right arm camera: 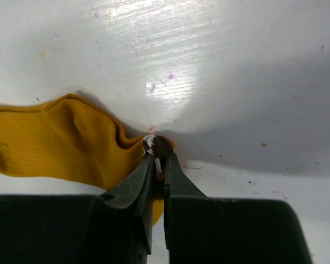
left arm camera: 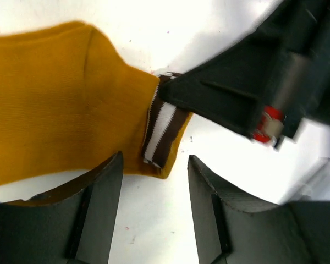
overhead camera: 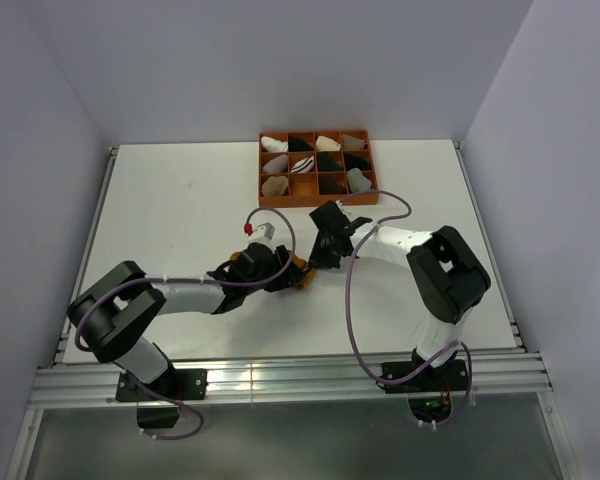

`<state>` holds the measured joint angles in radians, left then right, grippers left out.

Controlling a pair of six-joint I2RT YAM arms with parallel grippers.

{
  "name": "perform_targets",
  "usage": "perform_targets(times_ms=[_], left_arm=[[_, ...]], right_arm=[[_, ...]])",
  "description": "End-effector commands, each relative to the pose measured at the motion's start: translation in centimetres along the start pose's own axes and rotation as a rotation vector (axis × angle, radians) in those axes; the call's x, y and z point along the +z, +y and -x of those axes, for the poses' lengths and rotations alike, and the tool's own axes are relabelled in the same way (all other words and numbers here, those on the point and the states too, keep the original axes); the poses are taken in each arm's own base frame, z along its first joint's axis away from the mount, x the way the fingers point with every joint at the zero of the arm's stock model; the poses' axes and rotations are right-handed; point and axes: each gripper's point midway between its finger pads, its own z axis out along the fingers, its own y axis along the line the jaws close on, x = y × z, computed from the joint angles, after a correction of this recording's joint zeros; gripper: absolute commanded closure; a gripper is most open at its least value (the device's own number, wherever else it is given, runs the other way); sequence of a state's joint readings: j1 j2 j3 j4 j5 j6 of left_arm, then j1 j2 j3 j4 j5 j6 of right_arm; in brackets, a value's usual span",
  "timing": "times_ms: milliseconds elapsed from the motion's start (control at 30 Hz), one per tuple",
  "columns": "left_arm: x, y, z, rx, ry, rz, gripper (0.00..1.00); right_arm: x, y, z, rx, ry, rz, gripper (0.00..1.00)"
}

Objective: Roll the socks
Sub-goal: Roll the sock at the center of the board.

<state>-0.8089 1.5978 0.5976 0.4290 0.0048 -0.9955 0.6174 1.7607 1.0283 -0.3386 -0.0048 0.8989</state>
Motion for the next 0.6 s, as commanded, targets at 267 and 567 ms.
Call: perform_targets(times_ms=[267, 567], left_arm=[[-1.7, -2.1, 1.3, 0.597, -0.300, 0.201, 0.44], [-1.1, -5.3, -0.6, 0.840, -0.376, 0.170, 0.44]], right_arm=[[0.3, -1.0, 0.3, -0.064, 0.024, -0.086, 1.00], [0.6, -0.7, -0.1, -0.069, 0.045, -0.072, 1.00]])
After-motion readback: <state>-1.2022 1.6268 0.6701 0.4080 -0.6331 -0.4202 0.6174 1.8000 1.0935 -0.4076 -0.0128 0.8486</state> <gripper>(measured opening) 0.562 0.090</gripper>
